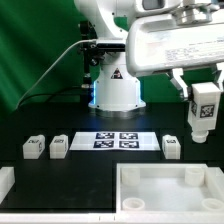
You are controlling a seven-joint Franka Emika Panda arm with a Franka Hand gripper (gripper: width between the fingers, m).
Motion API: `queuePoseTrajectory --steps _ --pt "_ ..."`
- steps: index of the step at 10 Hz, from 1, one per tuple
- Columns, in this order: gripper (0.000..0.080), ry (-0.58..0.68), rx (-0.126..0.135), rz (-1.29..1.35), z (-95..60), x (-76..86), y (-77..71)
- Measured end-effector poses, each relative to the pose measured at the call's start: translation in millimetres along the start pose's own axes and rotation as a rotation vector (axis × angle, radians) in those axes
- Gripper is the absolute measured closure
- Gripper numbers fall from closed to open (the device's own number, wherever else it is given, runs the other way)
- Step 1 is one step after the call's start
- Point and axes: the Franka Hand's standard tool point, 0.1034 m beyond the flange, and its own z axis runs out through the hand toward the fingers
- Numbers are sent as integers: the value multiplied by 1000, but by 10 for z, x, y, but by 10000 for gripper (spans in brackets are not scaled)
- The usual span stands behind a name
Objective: Assemble one leg
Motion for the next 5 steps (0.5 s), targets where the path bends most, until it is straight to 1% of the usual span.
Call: queuePoseTrajectory --steps 1,2,3,4,5 --pt "508 83 -9 1 -3 23 24" --pt "508 164 -18 3 21 -3 47" --pt "508 49 -5 3 134 -163 23" --pt "508 65 -6 2 95 -68 22" --pt "508 70 0 4 150 50 4"
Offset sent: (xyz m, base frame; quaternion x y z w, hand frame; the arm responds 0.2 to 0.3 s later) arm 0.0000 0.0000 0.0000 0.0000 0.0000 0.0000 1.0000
